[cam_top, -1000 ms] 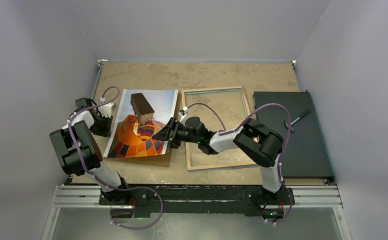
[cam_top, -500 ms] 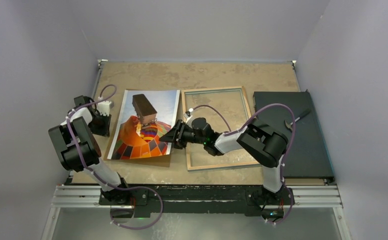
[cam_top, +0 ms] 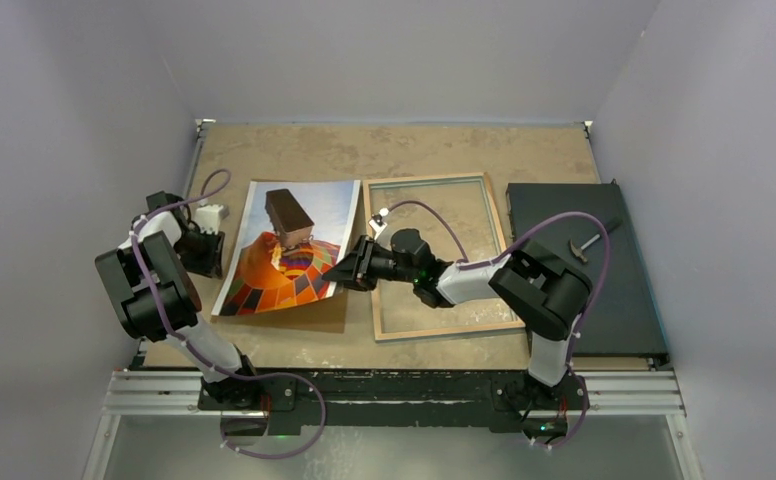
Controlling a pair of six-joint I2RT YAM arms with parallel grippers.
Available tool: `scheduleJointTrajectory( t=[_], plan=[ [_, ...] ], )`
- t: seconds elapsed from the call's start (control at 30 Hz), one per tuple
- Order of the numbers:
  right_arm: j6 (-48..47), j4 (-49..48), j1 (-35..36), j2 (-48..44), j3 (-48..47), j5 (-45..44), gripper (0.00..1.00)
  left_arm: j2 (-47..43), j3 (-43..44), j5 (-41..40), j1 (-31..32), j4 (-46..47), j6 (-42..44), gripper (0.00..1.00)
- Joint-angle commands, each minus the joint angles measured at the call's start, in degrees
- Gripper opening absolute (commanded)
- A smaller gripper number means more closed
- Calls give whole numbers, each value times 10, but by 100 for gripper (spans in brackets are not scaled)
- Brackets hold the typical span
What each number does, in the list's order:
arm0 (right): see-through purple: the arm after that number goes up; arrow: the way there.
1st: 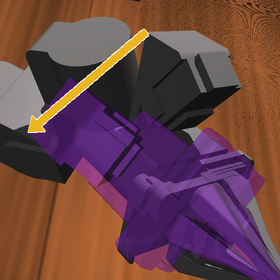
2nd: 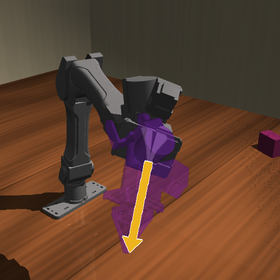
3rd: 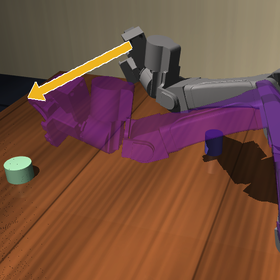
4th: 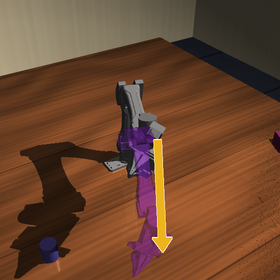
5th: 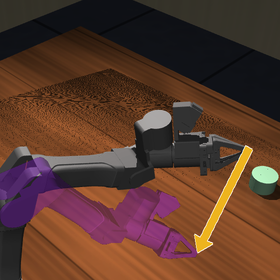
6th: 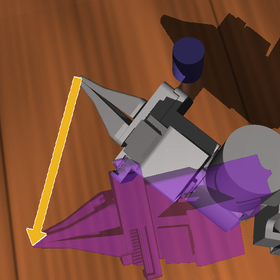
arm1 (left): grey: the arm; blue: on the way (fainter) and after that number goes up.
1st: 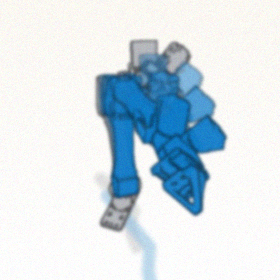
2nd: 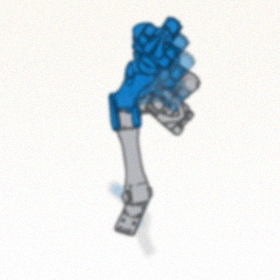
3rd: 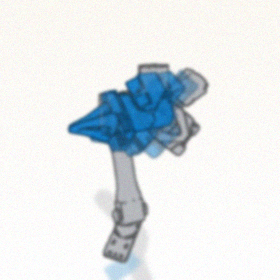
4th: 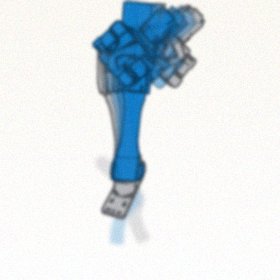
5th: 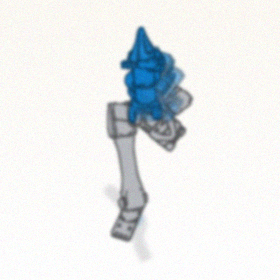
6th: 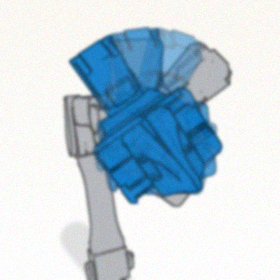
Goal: Put the photo into the frame
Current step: Move the photo frame item to the center of the board.
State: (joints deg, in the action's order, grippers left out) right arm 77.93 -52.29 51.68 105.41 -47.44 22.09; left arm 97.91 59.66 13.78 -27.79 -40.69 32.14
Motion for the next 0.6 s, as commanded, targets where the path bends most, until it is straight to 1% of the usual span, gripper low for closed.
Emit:
scheduleJointTrajectory(
  t=[0.0, 0.07, 0.2, 0.3, 0.4, 0.47, 0.57],
  plan=[
    [-15, -20, -4, -6, 0, 34, 32, -17, 16, 22, -4, -24, 15, 29],
    [-18, -20, -6, -10, 2, 43, 36, -18, 23, 24, -4, -28, 16, 28],
    [-26, -13, -10, -20, 13, 50, 38, -24, 53, 43, -3, -54, 14, 29],
    [-26, -13, -15, -17, 16, 59, 37, -31, 70, 53, 4, -69, 12, 29],
    [-30, -11, -17, -14, 20, 67, 37, -40, 67, 52, 16, -70, 11, 30],
    [-31, -10, -19, -14, 23, 69, 36, -42, 57, 49, 28, -64, 8, 31],
    [-33, -6, -22, -17, 30, 70, 32, -46, 26, 25, 59, -34, -2, 32]
  ],
)
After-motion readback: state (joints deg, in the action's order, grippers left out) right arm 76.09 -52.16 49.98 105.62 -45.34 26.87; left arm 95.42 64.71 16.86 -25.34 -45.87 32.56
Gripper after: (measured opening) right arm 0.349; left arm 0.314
